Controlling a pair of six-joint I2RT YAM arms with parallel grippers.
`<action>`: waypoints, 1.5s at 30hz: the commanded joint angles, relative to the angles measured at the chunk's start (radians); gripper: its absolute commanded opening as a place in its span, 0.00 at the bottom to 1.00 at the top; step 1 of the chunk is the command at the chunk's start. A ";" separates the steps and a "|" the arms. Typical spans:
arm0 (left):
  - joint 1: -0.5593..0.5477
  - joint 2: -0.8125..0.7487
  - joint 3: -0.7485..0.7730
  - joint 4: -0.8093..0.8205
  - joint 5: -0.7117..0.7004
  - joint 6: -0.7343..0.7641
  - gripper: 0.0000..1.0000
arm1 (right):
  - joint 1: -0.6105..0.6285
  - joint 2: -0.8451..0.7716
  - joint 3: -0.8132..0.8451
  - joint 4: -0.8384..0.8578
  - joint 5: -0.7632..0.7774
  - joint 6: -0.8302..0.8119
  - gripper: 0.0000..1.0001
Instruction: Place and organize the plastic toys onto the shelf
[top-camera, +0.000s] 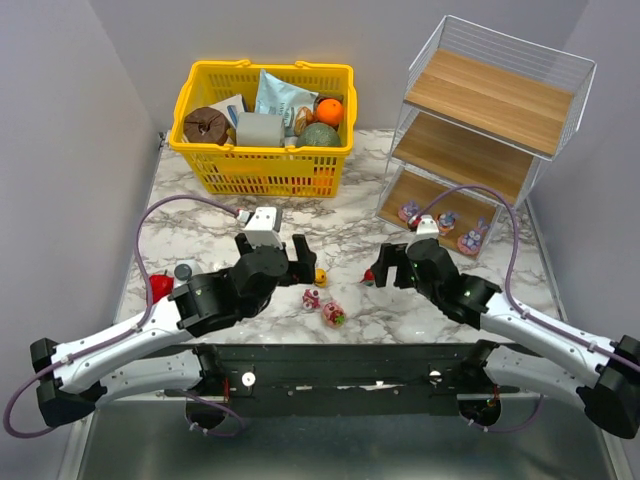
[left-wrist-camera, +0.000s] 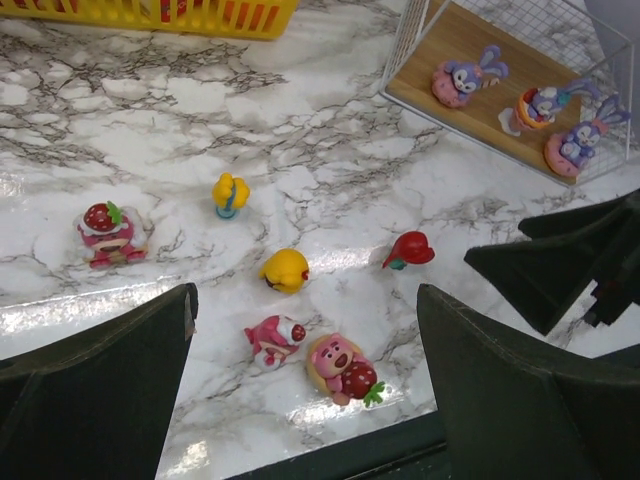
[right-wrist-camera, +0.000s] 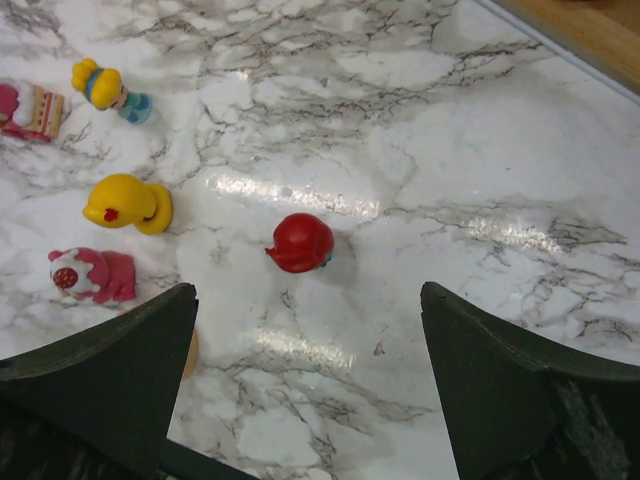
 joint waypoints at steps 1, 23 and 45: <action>0.005 -0.090 -0.026 -0.105 0.051 0.082 0.99 | 0.019 0.037 -0.024 0.183 0.164 -0.031 1.00; 0.005 -0.455 -0.154 -0.233 0.149 0.122 0.99 | 0.057 0.383 -0.133 0.587 0.101 -0.077 0.93; 0.063 -0.412 -0.161 -0.230 0.144 0.146 0.99 | 0.143 0.544 -0.150 0.687 0.238 -0.090 0.63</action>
